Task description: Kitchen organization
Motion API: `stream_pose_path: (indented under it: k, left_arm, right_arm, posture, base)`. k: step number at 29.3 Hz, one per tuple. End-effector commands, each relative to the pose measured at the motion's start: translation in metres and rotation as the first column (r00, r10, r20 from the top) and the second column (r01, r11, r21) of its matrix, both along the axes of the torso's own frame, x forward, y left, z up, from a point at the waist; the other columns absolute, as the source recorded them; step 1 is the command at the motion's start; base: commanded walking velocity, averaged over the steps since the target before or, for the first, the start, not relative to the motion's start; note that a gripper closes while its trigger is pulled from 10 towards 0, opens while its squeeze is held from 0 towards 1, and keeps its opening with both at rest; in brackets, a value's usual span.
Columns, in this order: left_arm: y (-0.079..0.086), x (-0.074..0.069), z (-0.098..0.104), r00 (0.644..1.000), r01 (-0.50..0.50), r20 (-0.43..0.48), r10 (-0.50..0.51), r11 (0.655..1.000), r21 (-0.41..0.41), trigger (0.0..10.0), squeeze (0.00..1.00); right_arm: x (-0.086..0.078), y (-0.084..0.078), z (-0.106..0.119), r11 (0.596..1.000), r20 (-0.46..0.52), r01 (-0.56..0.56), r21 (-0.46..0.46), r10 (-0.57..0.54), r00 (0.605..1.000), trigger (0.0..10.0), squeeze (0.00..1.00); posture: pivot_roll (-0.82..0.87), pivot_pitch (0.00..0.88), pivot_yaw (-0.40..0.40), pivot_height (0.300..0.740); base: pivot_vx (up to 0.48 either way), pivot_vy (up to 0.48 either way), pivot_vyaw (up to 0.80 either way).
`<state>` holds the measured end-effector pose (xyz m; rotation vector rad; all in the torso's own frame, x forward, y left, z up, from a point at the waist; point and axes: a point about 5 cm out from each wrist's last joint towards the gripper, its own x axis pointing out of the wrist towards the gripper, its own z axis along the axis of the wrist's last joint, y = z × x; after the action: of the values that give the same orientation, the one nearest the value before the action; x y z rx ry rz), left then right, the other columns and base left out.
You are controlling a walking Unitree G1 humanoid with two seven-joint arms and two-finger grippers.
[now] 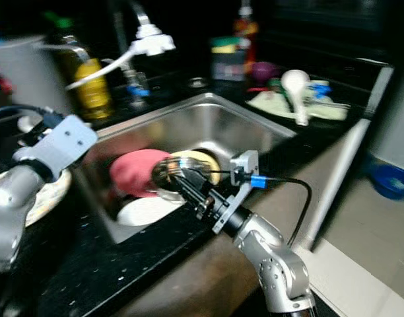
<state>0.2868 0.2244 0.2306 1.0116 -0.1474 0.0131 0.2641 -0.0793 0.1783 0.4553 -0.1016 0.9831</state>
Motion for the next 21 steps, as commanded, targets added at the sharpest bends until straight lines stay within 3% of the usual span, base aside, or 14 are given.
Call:
stream_pose_path:
  k: [1,6,7,8,10,11,12,14,16,18,20,21]
  left_arm:
    - [-0.007,-0.004,-0.007,0.999,0.019,-0.044,-0.017,0.999,0.042,10.0,0.00]
    - [-0.018,-0.015,-0.009,0.978,0.131,-0.177,-0.106,0.982,0.136,10.0,0.00]
    - [-0.021,-0.018,-0.013,0.960,0.180,-0.243,-0.140,0.972,0.149,10.0,0.00]
    - [-0.021,-0.018,-0.013,0.960,0.180,-0.243,-0.140,0.972,0.149,10.0,0.00]
    - [-0.022,-0.028,-0.026,0.909,0.235,-0.385,-0.160,0.960,0.155,10.0,0.00]
    - [-0.022,-0.028,-0.026,0.909,0.235,-0.385,-0.160,0.960,0.155,10.0,0.00]
    - [-0.016,-0.033,-0.034,0.884,0.231,-0.449,-0.127,0.956,0.183,10.0,0.00]
    - [-0.012,-0.034,-0.037,0.873,0.224,-0.475,-0.109,0.955,0.193,10.0,0.00]
    - [0.000,-0.039,-0.050,0.827,0.216,-0.561,-0.044,0.945,0.245,10.0,0.00]
    - [0.000,-0.039,-0.050,0.827,0.216,-0.561,-0.044,0.945,0.245,10.0,0.00]
    - [0.014,-0.045,-0.061,0.772,0.217,-0.635,0.021,0.931,0.295,10.0,0.00]
    - [0.020,-0.045,-0.063,0.762,0.202,-0.646,0.049,0.929,0.309,10.0,0.00]
  right_arm:
    - [-0.002,0.001,0.000,1.000,0.006,-0.018,0.001,0.018,1.000,10.0,0.00]
    - [-0.002,0.001,-0.001,0.999,-0.012,-0.037,0.017,0.037,0.999,10.0,0.00]
    - [-0.001,0.001,-0.001,0.999,-0.017,-0.036,0.017,0.036,0.999,10.0,0.00]
    - [-0.001,0.001,-0.001,0.999,-0.017,-0.036,0.017,0.036,0.999,10.0,0.00]
    - [0.000,0.002,-0.002,0.999,-0.019,-0.037,0.010,0.037,0.999,10.0,0.00]
    - [0.000,0.002,-0.002,0.999,-0.019,-0.037,0.010,0.037,0.999,10.0,0.00]
    - [0.000,0.003,-0.002,0.999,-0.020,-0.036,0.011,0.036,0.999,10.0,0.00]
    - [0.000,0.003,-0.002,0.999,-0.020,-0.035,0.012,0.035,0.999,10.0,0.00]
    - [0.000,0.003,-0.002,0.999,-0.020,-0.035,0.013,0.035,0.999,10.0,0.00]
    - [0.000,0.003,-0.002,0.999,-0.020,-0.035,0.013,0.035,0.999,10.0,0.00]
    - [-0.001,0.003,-0.002,0.999,-0.018,-0.035,0.013,0.035,0.999,10.0,0.00]
    - [-0.001,0.003,-0.002,0.999,-0.018,-0.034,0.014,0.034,0.999,10.0,0.00]
  posture:
    - [0.02,0.000,-0.012,0.740]
    - [0.04,0.000,-0.021,0.740]
    - [0.04,0.000,-0.019,0.740]
    - [0.04,0.000,-0.019,0.740]
    - [0.04,0.000,-0.016,0.740]
    - [0.04,0.000,-0.016,0.740]
    - [0.04,0.000,-0.012,0.740]
    - [0.04,0.000,-0.012,0.740]
    - [0.04,0.000,-0.009,0.740]
    - [0.04,0.000,-0.009,0.740]
    - [0.03,0.000,-0.001,0.740]
    - [0.03,0.000,-0.002,0.740]
  base:
    - [0.000,0.000,0.80]
    - [0.000,0.000,0.79]
    - [0.000,0.000,0.00]
    - [0.000,0.000,0.00]
    - [0.000,0.000,0.00]
    - [0.000,0.000,0.00]
    - [0.000,0.000,0.00]
    - [0.000,0.000,0.00]
    - [0.000,0.000,0.00]
    - [0.000,0.000,0.00]
    - [0.000,0.000,0.00]
    - [0.000,0.000,0.00]
